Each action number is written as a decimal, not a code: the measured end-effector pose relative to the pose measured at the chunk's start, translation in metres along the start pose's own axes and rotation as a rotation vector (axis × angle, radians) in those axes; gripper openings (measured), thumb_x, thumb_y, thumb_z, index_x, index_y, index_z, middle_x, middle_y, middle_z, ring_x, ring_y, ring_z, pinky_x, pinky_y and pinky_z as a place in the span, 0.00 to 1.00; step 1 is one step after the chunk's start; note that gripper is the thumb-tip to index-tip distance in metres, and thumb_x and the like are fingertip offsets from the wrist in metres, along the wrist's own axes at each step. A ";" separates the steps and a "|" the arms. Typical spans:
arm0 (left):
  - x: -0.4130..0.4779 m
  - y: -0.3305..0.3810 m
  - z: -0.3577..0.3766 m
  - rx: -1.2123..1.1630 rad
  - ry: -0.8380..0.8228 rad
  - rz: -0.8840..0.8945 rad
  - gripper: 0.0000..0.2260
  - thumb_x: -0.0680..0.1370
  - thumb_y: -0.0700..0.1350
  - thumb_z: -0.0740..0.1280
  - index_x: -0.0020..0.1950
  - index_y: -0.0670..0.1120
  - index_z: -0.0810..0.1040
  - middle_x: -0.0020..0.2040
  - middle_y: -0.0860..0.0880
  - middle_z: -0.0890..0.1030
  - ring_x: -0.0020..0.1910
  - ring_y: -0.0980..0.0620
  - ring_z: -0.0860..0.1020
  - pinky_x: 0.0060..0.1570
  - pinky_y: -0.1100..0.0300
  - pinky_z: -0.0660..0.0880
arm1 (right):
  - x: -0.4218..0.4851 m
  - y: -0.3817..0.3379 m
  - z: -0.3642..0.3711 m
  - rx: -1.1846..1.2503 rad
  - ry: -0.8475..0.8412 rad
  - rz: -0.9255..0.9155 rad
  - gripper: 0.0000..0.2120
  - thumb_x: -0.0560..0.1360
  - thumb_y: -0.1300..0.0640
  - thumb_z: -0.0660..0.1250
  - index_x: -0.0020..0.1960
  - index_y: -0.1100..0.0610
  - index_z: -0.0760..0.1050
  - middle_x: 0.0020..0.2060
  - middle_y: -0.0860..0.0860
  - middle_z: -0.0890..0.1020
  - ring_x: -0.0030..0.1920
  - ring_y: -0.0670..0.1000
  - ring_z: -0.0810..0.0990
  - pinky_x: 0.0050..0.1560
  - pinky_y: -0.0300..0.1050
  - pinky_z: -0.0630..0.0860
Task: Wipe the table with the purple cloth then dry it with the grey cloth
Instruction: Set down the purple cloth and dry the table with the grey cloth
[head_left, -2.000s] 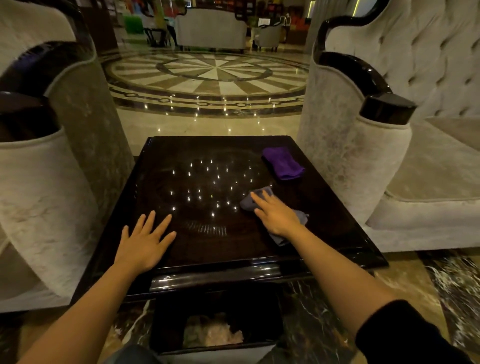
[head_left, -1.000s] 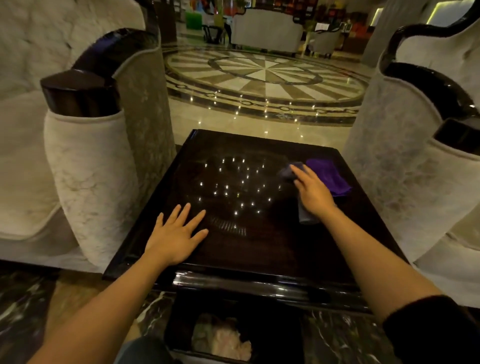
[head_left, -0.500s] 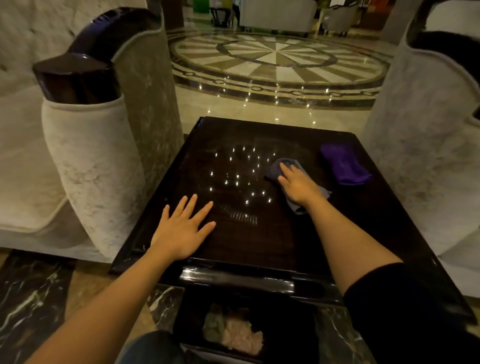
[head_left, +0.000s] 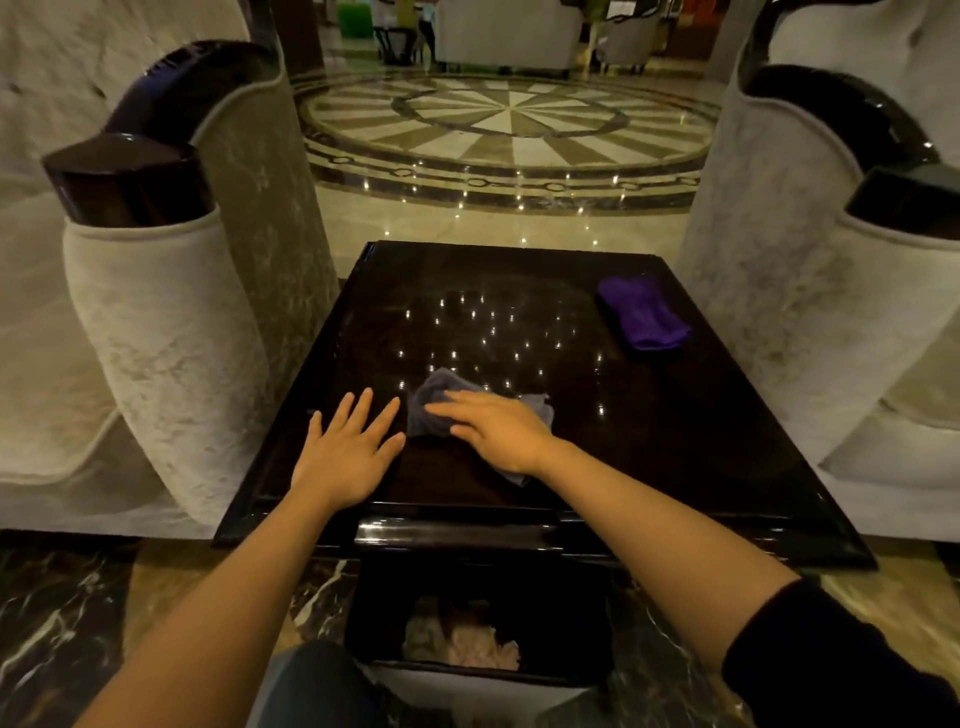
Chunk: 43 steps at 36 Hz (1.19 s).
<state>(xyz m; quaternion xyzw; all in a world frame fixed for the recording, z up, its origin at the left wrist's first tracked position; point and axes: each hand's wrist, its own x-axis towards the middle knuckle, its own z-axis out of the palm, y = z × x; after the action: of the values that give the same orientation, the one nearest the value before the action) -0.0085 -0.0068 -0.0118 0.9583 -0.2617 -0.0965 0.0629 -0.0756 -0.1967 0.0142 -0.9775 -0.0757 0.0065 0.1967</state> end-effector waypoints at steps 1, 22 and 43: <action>0.000 0.000 0.000 0.013 -0.001 0.008 0.24 0.79 0.58 0.45 0.74 0.56 0.43 0.77 0.48 0.42 0.75 0.49 0.39 0.72 0.44 0.40 | -0.008 -0.004 0.001 0.006 0.006 -0.013 0.19 0.78 0.56 0.56 0.68 0.47 0.64 0.72 0.50 0.65 0.72 0.49 0.61 0.68 0.45 0.60; 0.003 -0.003 -0.003 -0.012 -0.031 0.025 0.25 0.79 0.58 0.46 0.73 0.57 0.41 0.77 0.48 0.41 0.75 0.49 0.39 0.72 0.43 0.41 | -0.108 -0.049 0.016 0.279 0.161 -0.142 0.17 0.75 0.66 0.58 0.63 0.56 0.72 0.66 0.56 0.73 0.67 0.51 0.70 0.67 0.42 0.67; 0.004 -0.006 -0.002 0.011 -0.005 0.013 0.25 0.78 0.59 0.45 0.73 0.58 0.41 0.77 0.49 0.41 0.75 0.50 0.39 0.73 0.45 0.41 | -0.089 0.135 -0.061 -0.140 0.125 0.823 0.24 0.80 0.53 0.49 0.73 0.56 0.50 0.74 0.62 0.49 0.73 0.64 0.49 0.72 0.57 0.54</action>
<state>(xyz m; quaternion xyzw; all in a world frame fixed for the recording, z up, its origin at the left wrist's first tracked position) -0.0015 -0.0042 -0.0112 0.9567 -0.2683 -0.0970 0.0575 -0.1413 -0.3561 0.0172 -0.9357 0.3330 0.0202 0.1152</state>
